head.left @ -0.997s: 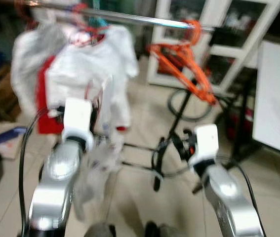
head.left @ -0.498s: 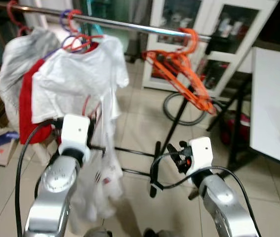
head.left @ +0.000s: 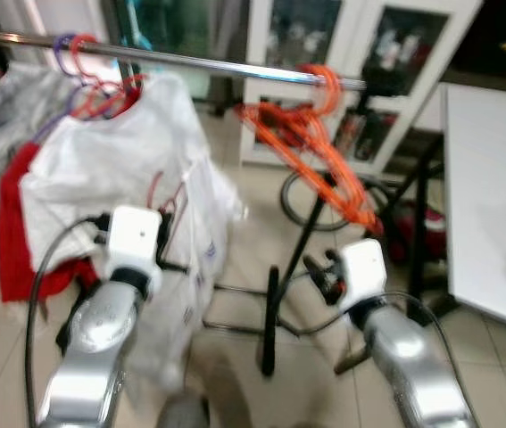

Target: Hang hanger

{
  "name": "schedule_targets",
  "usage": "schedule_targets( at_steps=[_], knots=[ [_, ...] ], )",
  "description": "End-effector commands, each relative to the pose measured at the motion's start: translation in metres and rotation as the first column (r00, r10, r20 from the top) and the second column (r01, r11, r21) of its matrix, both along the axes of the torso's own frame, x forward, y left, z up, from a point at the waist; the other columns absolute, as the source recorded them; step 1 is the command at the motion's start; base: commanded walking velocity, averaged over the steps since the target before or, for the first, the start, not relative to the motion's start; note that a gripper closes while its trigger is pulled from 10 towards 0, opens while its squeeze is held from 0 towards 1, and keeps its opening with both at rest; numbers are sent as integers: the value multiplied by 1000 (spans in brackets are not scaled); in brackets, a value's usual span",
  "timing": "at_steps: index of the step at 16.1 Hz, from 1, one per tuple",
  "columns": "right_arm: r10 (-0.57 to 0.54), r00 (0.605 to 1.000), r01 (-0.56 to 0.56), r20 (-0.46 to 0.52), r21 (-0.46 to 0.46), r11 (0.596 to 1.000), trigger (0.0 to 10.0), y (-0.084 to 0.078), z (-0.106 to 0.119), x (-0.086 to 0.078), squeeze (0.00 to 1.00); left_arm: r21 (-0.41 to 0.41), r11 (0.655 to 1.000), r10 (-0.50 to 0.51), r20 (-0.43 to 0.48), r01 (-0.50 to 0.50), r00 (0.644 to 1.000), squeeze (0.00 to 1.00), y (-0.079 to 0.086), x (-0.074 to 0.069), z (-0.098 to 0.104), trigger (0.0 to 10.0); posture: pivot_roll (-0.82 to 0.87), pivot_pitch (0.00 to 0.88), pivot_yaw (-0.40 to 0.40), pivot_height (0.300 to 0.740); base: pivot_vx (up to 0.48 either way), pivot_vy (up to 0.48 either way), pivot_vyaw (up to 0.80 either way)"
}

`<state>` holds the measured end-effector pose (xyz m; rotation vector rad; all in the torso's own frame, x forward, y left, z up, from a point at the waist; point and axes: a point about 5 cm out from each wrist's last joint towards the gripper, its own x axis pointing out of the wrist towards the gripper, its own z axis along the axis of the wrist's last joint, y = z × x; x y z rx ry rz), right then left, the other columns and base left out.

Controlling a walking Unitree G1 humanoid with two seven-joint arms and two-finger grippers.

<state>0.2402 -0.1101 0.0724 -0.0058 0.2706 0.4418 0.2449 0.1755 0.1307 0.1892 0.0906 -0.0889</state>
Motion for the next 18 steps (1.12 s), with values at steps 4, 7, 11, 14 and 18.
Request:
schedule_targets(
  at_steps=[4, 7, 11, 14, 18],
  knots=[
    [-26, 999, 27, 25, -6, 1000, 10000, -6, 11, 5, 0, 16, 1000, -16, 53, 15, 998, 0, -1, 11, 16, 10000, 77, 97, -66, 740, 176, 0, 0],
    [-33, 998, 33, 48, 12, 999, 10000, -4, 19, 10, 0, 54, 995, -86, 5, 86, 996, 0, -2, 35, 24, 10000, 71, 84, -64, 740, 0, 0, 0],
    [-32, 995, 32, 96, 10, 999, 10000, -7, 31, 12, 0, 107, 994, -12, 65, 5, 998, 0, 16, 77, 57, 10000, 59, 57, -60, 740, 0, 0, 0],
    [-32, 989, 28, 142, 28, 999, 10000, -9, 40, 13, 0, 40, 999, 10, 84, -13, 996, 0, 17, 94, 73, 10000, 56, 57, -65, 740, 0, 0, 0],
    [76, 987, -83, 139, 39, 996, 10000, -8, 41, 5, 0, 51, 998, -30, 118, 24, 993, 0, 15, 106, 88, 10000, 53, 61, -66, 740, 0, 0, 0]
  ],
)
